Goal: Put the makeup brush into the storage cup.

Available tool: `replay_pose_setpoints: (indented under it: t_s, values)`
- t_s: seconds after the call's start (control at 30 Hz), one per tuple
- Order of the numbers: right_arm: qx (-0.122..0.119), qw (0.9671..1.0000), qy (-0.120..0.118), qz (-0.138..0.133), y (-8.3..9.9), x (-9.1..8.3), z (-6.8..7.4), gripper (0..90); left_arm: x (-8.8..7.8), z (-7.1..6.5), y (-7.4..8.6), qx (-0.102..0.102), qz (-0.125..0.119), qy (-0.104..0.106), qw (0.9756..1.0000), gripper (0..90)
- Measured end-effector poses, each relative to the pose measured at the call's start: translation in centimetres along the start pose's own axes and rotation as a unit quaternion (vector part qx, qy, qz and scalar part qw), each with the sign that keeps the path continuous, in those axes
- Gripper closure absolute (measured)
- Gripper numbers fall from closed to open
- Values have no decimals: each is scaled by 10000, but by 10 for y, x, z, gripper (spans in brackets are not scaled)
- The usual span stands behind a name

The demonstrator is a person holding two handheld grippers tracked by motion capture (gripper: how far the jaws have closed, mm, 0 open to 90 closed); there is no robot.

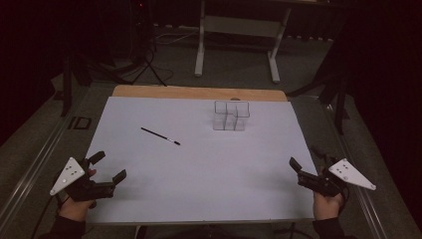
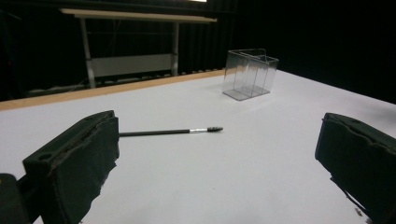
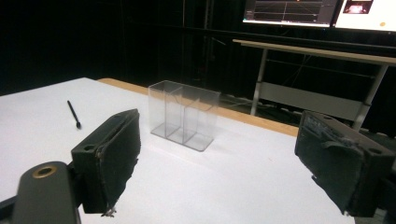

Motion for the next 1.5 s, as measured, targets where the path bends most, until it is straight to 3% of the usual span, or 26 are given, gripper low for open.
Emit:
replay_pose_setpoints:
  t_s: [0.2,0.37,0.47,0.67,0.7,0.73,0.8,0.83,0.87,0.93,0.97,1.0,1.07,1.13,1.23,1.33,1.4,1.43,1.5]
  values:
    - [8,10000,-47,-40,0,0,0,141,0,0,-1,-14,-26,22,10000,4]
    - [28,10000,-34,-9,2,2,-1,141,-2,3,-5,-372,-171,90,9991,4]
    - [16,10000,-34,27,3,2,-1,142,-5,4,-12,-522,-108,260,9982,4]
    - [-1,10000,-65,-1,1,2,2,141,-12,6,-26,-518,468,445,9966,4]
    - [-1,10000,-65,-1,1,2,2,141,-12,6,-26,-518,468,445,9966,4]
    - [-36,10000,-84,6,0,2,3,142,-11,7,-29,-411,769,475,9951,4]
    - [-51,9999,-120,-11,0,2,4,142,-10,7,-30,-335,960,633,9928,4]
    - [-51,9999,-114,-6,-1,2,5,142,-10,7,-30,-335,960,633,9928,4]
    - [-74,9999,-114,-35,-2,2,5,142,-6,5,-33,-150,1243,756,9892,4]
    - [-90,9999,-109,-52,-3,2,6,142,-2,3,-35,1,1480,834,9855,4]
    - [-97,9999,-113,-49,-3,2,6,142,-2,3,-35,1,1480,834,9855,3]
    - [-95,9999,-121,-42,-3,2,6,142,3,2,-37,60,1701,951,9808,3]
    - [-87,9999,-130,-42,-3,3,7,142,7,2,-41,134,1900,1067,9759,3]
    - [-96,9999,-134,-25,-3,3,6,143,8,2,-42,165,1945,1082,9748,3]
    - [-90,9999,-142,-8,-2,3,6,143,12,1,-50,362,2153,1167,9689,3]
    - [-78,9998,-163,-13,-2,4,6,143,15,3,-55,458,2286,1177,9653,3]
    - [-73,9998,-165,0,-2,5,7,143,16,3,-57,508,2329,1161,9642,3]
    - [-73,9998,-165,0,-2,5,7,143,17,3,-58,570,2381,1158,9626,3]
    - [-58,9998,-169,5,-2,5,7,143,21,2,-63,766,2531,1198,9569,3]
Point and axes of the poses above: each handheld gripper's, and its own axes: x roughly forward along the jaws, y roughly out of its underside, z roughly to its left, the point moved 1 cm from there along x, roughly forward along the jaws, and after that the axes turned 11 degrees about -x, right-handed, at the moved point
